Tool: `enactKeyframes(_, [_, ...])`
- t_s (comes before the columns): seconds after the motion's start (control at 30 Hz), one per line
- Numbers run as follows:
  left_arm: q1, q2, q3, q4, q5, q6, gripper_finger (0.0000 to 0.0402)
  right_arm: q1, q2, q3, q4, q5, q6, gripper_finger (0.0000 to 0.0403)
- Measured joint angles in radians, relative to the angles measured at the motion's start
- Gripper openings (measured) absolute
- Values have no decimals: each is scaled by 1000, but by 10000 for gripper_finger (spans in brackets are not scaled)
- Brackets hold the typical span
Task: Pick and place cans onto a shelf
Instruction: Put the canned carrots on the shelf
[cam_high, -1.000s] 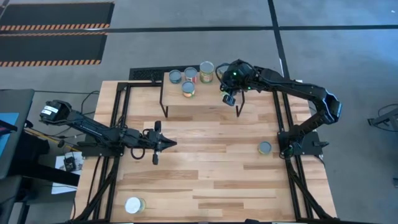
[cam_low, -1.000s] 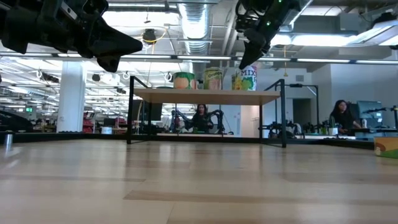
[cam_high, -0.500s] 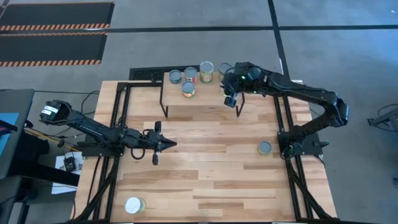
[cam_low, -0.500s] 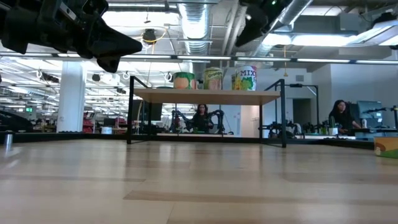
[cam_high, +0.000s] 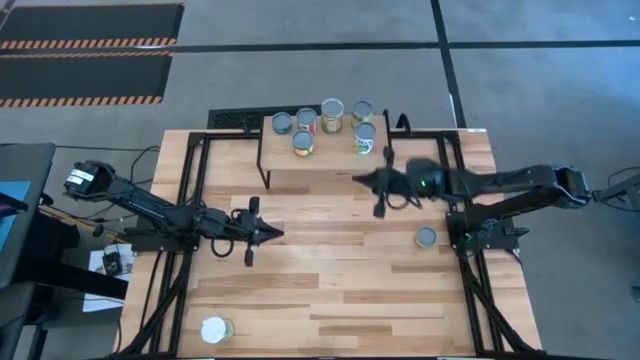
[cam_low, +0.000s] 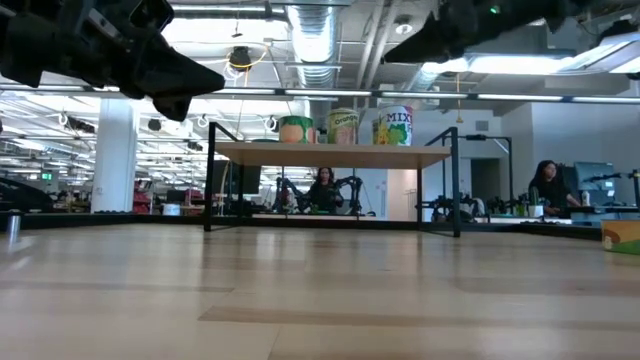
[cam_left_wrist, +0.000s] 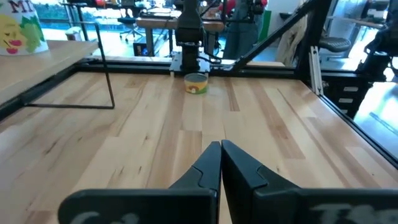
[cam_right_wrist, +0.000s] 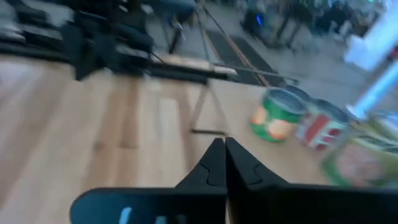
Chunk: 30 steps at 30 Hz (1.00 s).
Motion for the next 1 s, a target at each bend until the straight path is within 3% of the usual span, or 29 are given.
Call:
enactKeyframes(0.13, [-42,0,48,-114,-7,1,0,80,-18,-188,295,2,4,10])
enactKeyframes(0.33, [-129,0,231,-461,-121,-20,0,135,17,-378,618,3,49,4])
enactKeyframes(0.53, [-264,23,429,-814,-195,-192,0,150,68,-416,695,18,66,11])
enactKeyframes(0.7, [-381,140,614,-1091,-277,-383,0,148,100,-415,757,35,65,9])
enactKeyframes(1.0, [-521,482,1040,-1620,-177,-773,6,190,114,-416,789,30,90,10])
